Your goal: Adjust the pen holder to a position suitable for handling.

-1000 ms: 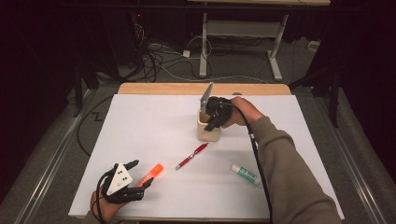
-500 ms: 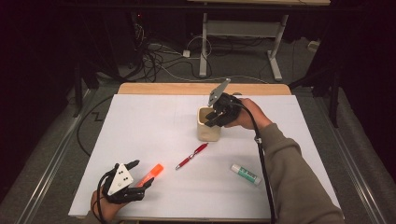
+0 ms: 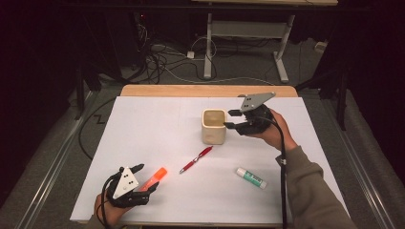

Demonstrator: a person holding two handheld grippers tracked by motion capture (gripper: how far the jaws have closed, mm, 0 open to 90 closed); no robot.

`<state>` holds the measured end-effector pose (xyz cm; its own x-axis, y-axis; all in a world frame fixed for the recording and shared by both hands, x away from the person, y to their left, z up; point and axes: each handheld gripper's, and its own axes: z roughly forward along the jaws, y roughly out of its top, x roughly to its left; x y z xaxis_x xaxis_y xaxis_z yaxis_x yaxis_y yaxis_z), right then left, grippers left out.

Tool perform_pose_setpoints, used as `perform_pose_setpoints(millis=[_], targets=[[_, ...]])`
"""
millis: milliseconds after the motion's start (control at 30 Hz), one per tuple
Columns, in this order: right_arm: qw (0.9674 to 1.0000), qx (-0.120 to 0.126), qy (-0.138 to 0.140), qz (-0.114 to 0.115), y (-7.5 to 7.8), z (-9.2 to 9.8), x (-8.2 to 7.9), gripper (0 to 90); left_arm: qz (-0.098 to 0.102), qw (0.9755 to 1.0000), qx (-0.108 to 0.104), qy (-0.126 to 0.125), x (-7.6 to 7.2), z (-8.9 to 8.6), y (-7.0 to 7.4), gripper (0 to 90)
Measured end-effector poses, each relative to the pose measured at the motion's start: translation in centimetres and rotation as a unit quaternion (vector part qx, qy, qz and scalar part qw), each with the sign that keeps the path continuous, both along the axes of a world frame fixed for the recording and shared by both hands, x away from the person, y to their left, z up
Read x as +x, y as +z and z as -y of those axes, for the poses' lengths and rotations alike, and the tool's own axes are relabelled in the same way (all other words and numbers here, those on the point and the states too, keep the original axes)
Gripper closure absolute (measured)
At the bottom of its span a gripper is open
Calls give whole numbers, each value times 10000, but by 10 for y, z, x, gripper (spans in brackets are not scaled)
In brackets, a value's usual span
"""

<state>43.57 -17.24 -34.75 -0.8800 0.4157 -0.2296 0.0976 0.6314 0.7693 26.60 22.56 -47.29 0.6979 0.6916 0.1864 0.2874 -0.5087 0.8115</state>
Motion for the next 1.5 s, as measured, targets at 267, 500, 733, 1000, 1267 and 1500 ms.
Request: perform_pose_setpoints(millis=[267, 500, 733, 1000, 1267, 1500], targets=[[9954, 654, -473, 508, -10, 24, -36, 354, -10, 10000, 36, -8, 1, 1, 0, 221], [9930, 760, -655, 629, -24, 31, -57, 289, -28, 10000, 45, -49, 0, 2, 0, 221], [9919, 656, -900, 618, -39, 41, -83, 288, -33, 10000, 44, -50, 1, 3, 0, 221], [9922, 416, -1155, 193, -55, 49, -101, 242, 37, 9999, 64, -70, -1, 1, 3, 220], [9921, 302, -1209, 129, -70, 54, -121, 251, 104, 9997, 101, -192, -1, 3, 3, 221], [9926, 280, -1168, 161, -86, 59, -133, 260, 91, 9997, 66, -237, 3, 4, 2, 220]])
